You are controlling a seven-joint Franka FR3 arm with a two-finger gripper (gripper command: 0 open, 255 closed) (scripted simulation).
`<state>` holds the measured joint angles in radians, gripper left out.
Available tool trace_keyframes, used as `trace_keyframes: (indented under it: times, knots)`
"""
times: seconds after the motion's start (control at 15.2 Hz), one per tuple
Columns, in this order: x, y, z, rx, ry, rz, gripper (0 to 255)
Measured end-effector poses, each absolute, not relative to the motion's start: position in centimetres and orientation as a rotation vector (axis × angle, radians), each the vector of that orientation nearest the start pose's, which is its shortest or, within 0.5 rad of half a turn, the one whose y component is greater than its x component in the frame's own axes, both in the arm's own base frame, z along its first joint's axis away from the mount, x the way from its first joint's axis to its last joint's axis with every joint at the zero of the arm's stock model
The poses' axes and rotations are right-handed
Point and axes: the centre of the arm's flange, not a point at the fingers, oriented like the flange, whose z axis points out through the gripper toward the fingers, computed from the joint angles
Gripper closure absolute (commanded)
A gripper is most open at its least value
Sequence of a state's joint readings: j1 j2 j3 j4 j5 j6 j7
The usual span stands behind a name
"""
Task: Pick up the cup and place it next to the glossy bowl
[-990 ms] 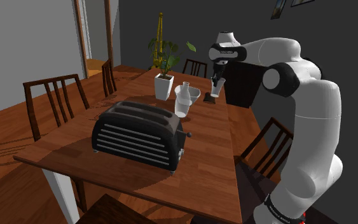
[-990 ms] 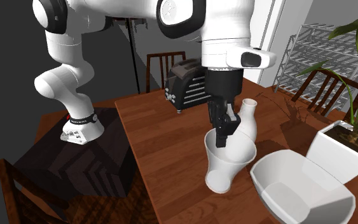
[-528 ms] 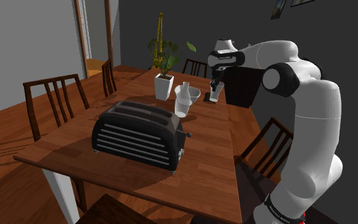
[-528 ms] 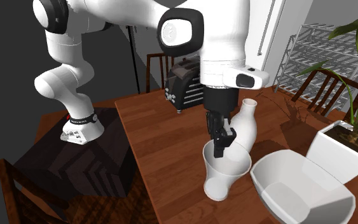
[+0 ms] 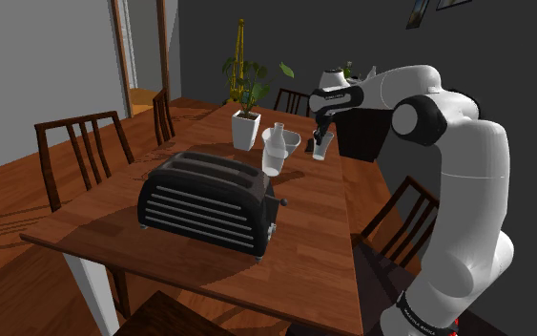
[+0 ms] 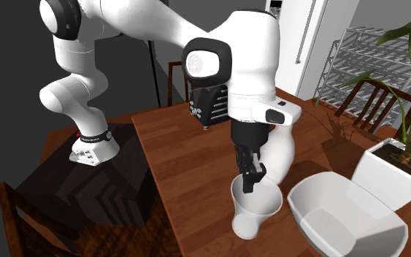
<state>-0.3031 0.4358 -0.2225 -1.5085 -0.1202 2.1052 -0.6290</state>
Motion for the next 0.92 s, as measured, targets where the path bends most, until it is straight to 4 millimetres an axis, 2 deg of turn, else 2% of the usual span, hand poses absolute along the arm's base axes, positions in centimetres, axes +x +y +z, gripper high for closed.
trace_keyframes:
  times: [0.73,0.92]
  knots:
    - [61.4,-33.5,37.8,-3.387,-0.313,-0.057,255]
    - [61.5,-33.5,37.4,-3.387,-0.313,-0.057,255]
